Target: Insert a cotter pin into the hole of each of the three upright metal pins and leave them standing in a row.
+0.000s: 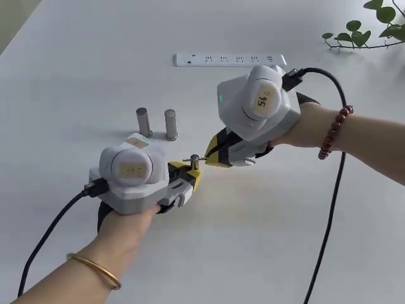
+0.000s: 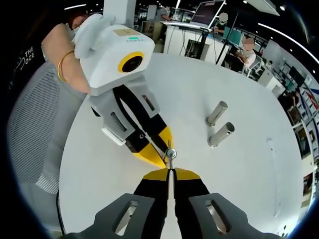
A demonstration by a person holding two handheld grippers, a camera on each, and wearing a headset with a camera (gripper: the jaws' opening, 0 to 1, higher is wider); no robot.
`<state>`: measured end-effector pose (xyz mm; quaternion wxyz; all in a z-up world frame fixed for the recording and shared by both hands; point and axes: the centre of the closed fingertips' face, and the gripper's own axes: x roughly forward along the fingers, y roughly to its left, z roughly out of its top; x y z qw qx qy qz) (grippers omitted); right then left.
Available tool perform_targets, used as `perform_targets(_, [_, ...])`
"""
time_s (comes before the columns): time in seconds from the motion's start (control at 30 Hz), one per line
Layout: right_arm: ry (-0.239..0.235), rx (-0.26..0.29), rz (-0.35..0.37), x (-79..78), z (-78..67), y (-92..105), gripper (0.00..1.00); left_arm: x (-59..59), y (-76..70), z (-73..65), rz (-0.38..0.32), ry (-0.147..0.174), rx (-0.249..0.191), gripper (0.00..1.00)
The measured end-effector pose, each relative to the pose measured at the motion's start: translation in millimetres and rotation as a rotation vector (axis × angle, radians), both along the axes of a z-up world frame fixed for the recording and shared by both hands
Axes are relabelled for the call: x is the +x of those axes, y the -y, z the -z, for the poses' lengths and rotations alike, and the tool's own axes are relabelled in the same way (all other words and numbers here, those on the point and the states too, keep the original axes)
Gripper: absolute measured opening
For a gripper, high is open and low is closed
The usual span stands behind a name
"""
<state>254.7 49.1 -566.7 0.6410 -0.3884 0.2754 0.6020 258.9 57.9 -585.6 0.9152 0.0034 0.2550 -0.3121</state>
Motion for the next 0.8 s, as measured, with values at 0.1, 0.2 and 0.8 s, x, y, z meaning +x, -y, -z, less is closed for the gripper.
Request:
perform_targets(0.1, [0.0, -0.003, 0.001, -0.8, 0.7, 0.1, 0.0, 0.0, 0.1, 1.1, -0.013, -0.013, -0.017, 0.08])
perform_targets(0.2, [-0.002, 0.001, 0.004, -0.6, 0.5, -2.5, 0.0, -0.1, -0.1, 1.0, -0.024, -0.021, -0.031, 0.08])
perform_targets(0.8, [-0.005, 0.011, 0.013, -0.1, 0.9, -6.2, 0.0, -0.7, 0.2, 4.9, -0.025, -0.034, -0.02, 0.08])
